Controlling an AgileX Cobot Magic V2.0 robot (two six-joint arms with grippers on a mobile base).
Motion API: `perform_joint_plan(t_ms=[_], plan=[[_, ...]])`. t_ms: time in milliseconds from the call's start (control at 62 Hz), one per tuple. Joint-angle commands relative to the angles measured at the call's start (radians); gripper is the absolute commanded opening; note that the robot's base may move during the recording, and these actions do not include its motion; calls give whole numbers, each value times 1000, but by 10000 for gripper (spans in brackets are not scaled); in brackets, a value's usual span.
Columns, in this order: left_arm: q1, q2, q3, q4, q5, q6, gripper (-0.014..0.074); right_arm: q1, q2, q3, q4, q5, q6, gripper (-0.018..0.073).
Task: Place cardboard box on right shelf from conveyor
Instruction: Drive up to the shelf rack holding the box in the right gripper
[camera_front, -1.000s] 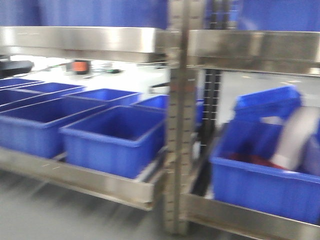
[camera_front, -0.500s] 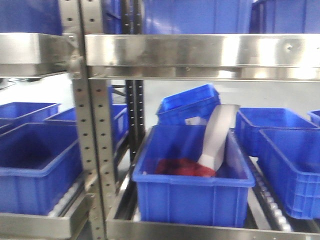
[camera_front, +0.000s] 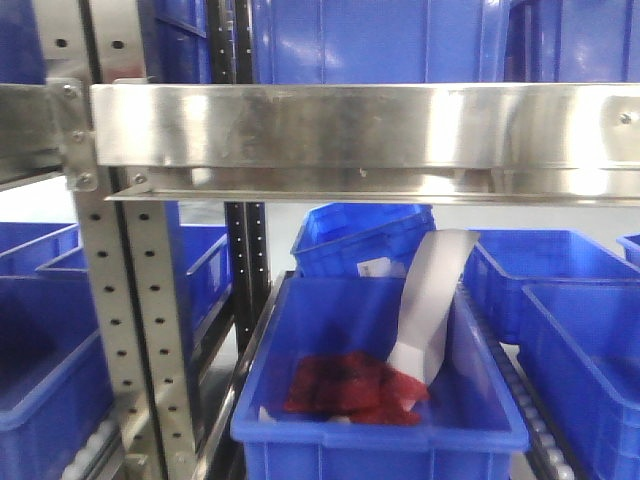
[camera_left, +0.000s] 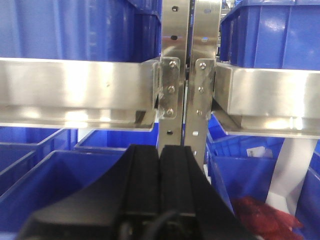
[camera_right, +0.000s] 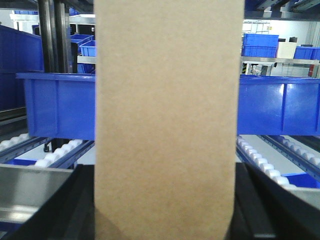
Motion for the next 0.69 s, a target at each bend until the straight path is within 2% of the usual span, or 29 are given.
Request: perform_joint_plan(t_ms=[0,677], plan=[[-1,-6,6,-5,-87,0,-116,-5,13,-29,3,-111,-8,110],[-1,-6,6,-5,-87,0,-116,-5,13,-29,3,-111,-8,110]])
